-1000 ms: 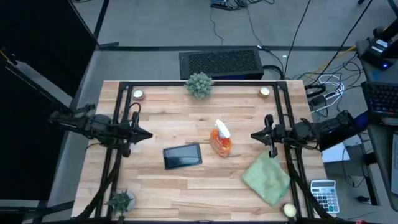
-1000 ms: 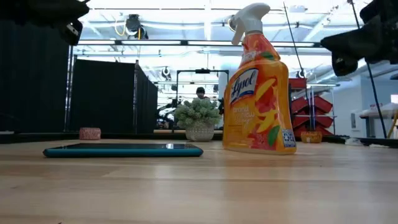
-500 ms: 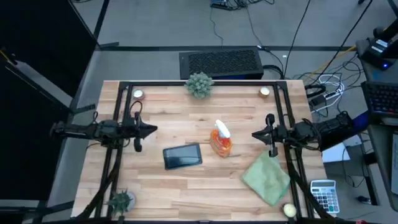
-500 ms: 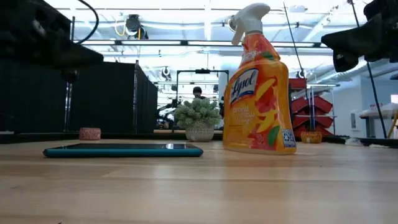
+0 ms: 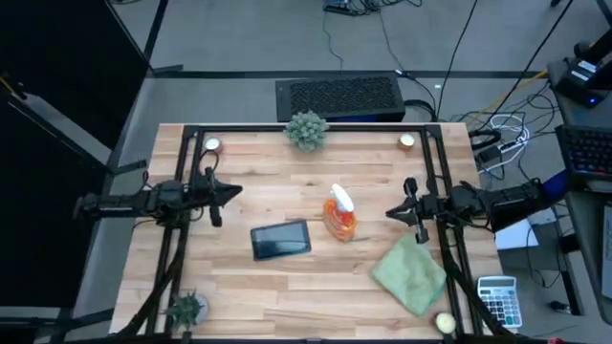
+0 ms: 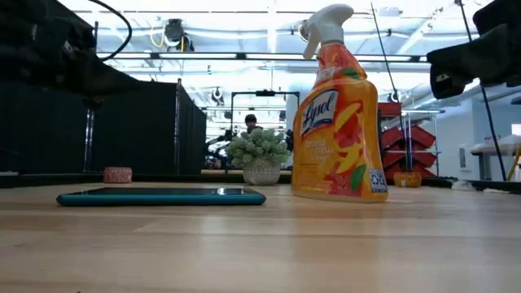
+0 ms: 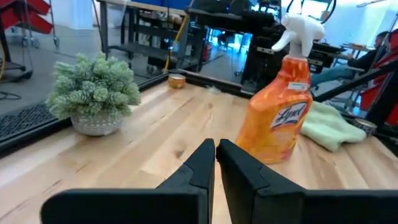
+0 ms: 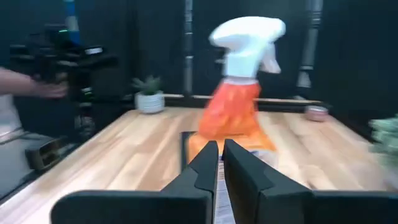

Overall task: Apply microfiber cloth
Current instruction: Return to Home Position

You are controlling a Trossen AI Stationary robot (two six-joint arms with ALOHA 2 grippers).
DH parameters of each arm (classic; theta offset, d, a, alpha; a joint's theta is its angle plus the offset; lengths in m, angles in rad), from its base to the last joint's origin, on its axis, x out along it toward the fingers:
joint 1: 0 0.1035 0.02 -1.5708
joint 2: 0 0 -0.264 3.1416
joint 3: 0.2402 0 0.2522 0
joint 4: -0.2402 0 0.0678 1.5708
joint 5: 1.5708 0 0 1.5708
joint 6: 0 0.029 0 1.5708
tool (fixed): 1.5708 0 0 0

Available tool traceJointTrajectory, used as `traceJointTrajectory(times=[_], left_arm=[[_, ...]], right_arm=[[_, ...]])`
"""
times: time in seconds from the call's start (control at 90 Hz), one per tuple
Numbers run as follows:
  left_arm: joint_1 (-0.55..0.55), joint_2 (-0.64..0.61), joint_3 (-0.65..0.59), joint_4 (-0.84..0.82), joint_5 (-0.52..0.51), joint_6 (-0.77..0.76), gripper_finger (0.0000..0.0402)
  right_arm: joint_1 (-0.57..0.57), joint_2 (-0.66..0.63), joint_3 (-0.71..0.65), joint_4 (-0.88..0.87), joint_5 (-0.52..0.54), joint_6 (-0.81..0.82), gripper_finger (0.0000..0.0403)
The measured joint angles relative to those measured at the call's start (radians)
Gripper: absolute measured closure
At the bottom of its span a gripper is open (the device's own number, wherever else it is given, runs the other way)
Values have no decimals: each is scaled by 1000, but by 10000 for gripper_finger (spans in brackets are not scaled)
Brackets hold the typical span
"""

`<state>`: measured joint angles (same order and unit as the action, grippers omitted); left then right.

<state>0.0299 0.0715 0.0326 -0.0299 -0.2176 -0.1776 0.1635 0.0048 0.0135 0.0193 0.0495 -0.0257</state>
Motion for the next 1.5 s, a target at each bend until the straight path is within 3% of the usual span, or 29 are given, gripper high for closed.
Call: traceJointTrajectory(times=[1.078,1.5], left_arm=[[0,0,0,-2,1,2,391],[0,0,1,-2,1,2,391]], right_arm=[[-40,17,0,1,2,-39,392],[2,8,0,6,1,-39,392]])
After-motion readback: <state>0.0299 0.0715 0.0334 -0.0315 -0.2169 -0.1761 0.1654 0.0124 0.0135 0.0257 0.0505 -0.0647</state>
